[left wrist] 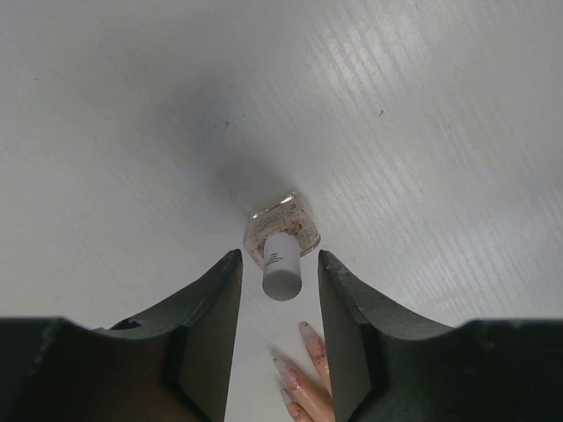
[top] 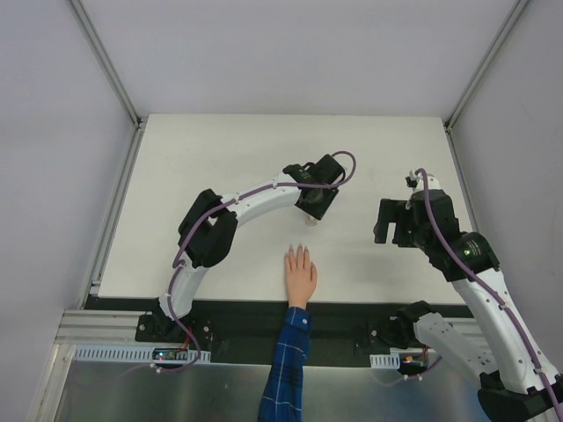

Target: Paint the nails

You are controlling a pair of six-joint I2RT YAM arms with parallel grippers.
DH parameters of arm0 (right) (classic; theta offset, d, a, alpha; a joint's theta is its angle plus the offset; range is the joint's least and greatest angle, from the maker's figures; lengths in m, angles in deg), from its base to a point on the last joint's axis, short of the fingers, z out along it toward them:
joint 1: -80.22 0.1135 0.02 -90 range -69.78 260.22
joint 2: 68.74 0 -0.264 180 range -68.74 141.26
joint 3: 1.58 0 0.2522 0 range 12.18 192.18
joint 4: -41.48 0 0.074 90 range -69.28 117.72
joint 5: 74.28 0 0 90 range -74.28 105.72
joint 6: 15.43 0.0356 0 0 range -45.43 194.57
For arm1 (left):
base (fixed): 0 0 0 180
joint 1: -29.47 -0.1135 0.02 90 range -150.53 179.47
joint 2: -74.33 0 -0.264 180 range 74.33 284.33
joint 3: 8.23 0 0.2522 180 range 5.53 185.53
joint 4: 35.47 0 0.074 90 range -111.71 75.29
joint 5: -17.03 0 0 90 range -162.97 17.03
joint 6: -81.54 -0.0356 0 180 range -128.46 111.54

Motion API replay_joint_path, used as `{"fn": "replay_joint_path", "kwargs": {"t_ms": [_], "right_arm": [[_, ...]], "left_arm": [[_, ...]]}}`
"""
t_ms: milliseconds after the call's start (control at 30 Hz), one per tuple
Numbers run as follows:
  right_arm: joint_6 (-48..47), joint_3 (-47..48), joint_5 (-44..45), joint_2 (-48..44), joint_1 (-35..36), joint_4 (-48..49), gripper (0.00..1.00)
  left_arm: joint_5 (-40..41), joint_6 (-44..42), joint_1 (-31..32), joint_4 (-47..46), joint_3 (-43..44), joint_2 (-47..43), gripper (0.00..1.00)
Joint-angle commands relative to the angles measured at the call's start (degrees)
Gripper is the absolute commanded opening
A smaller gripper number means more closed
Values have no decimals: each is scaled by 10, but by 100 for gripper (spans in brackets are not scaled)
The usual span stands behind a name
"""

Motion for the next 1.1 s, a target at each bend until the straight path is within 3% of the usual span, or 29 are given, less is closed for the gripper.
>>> {"fn": "replay_joint_path", "kwargs": {"t_ms": [0, 200, 233, 267, 433, 533, 600, 800, 1067], "right_arm": [[5, -4, -4, -3, -1, 2, 96], [-1, -14, -8, -2, -1, 16, 96], [-5, -15, -14, -2, 0, 20, 96], [-9, -22, -19, -2, -1, 31, 96], [-76, -58, -101, -5, -1, 103, 96], [-116, -81, -217, -8, 1, 159, 92], [-134, -103, -314, -14, 3, 210, 92], [-159, -123, -475, -34, 24, 317, 86], [-198, -136, -488, -14, 68, 406, 78]], "left_arm": [[19, 8, 8, 16, 7, 6, 36], [2, 3, 7, 16, 11, 10, 17], [-10, 3, 7, 16, 12, 10, 5], [-15, 3, 7, 16, 13, 8, 0], [-34, 14, 5, 60, 22, -24, 0], [-107, 14, -7, 108, 37, -93, 0], [-204, 23, -16, 117, 34, -130, 0], [-340, 69, -46, 145, 8, -244, 0], [-388, 124, -49, 147, -30, -308, 0]]}}
